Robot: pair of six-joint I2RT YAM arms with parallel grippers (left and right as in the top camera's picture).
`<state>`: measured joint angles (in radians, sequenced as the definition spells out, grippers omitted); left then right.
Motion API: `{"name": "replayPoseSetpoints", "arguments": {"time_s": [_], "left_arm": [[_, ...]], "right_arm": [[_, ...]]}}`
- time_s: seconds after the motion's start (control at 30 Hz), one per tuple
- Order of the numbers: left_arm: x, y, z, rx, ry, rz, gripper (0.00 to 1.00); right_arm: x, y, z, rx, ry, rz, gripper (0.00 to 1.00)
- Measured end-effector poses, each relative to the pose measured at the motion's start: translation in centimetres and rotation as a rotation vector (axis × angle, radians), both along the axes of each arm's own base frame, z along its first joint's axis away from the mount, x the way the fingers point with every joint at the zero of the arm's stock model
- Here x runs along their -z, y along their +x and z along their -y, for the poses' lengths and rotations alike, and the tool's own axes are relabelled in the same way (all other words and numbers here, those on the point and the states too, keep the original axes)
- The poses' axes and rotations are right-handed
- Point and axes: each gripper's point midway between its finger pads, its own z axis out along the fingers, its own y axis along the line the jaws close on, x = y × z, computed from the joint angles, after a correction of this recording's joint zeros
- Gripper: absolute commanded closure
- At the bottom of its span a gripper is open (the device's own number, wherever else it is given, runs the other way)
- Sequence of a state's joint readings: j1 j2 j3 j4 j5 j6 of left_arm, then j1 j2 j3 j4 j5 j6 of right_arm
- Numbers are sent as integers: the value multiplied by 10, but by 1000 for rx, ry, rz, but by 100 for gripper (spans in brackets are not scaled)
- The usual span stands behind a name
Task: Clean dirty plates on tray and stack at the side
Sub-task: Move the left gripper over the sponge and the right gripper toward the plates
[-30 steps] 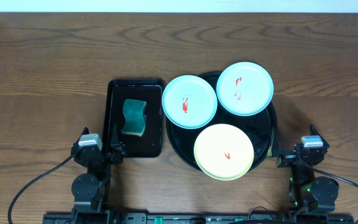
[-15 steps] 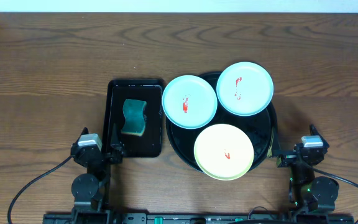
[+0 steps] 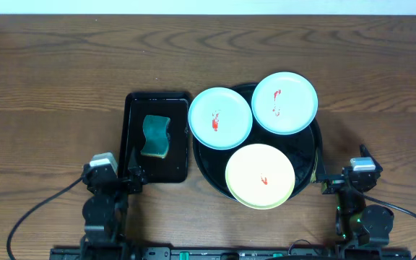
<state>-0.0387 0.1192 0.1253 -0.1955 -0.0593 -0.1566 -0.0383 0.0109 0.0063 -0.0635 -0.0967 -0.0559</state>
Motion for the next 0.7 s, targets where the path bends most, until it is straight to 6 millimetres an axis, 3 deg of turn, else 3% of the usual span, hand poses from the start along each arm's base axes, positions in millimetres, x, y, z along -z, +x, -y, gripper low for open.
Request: {"name": "replayPoseSetpoints", "arguments": {"time_s": [0.33, 0.53, 0.7], "left_arm": [[-36, 6, 1, 4, 3, -304, 17], [-32, 7, 9, 41, -12, -560, 17], [-23, 4, 10, 46, -15, -671, 17]], "right_arm": [[0, 0, 0, 0, 0, 0, 1], [0, 0, 0, -1, 0, 2, 1], [0, 0, 0, 1, 0, 0, 1]]}}
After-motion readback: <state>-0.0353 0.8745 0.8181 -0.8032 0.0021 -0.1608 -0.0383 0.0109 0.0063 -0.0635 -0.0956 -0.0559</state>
